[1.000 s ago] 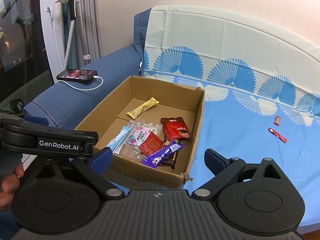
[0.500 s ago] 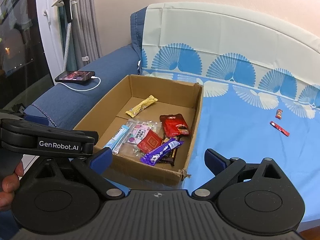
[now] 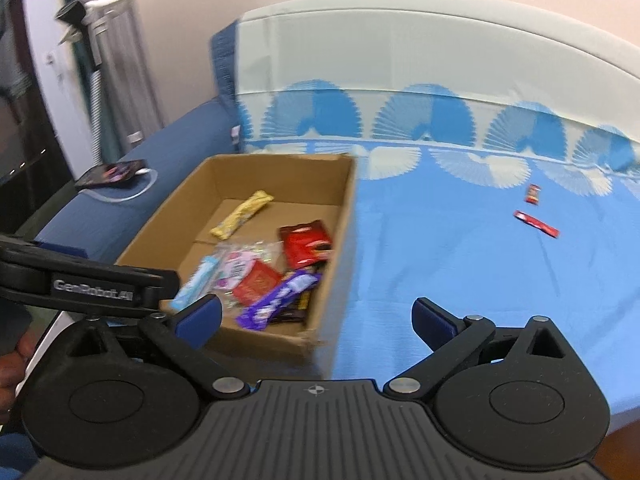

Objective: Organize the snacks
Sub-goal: 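Grasp the red-capped candy with left tool while right tool grasps the red stick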

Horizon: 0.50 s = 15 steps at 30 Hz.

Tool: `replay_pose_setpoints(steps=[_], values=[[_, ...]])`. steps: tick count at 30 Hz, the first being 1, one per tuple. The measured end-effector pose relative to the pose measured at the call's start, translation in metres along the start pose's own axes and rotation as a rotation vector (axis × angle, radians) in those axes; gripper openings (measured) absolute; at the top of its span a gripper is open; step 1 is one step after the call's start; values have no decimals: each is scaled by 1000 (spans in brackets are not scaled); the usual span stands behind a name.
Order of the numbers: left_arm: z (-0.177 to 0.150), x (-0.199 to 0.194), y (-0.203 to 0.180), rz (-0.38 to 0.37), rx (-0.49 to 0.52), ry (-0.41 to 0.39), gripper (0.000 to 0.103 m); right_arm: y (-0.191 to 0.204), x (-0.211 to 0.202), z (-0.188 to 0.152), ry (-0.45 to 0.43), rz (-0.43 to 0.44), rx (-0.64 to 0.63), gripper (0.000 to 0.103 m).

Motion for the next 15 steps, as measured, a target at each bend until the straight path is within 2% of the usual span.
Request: replay_pose_setpoints(steps=[4,9,12,15], values=[[10,5,-24,-17,54,14,103,-43,-4,2,-20,-81,62,101],[30,18,-55,-74,75,66,103,-121,0,6,-34,-216,142,102],[46,32,-69,-107,48,105,103,-172,13,15,-52,-288,155,102],[70,46,-84,-95,55,101,103,-223,40,28,-66,-345,135,102]])
Point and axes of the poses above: each gripper's, at about its wrist camera, not at the fingertips, and x roughly the way its jaws point, y to its left, z to its top, the point moved 6 cm from there along x, roughly the way its jaws point, and after that the axes turned 6 degrees about z, right-handed, at the moved point
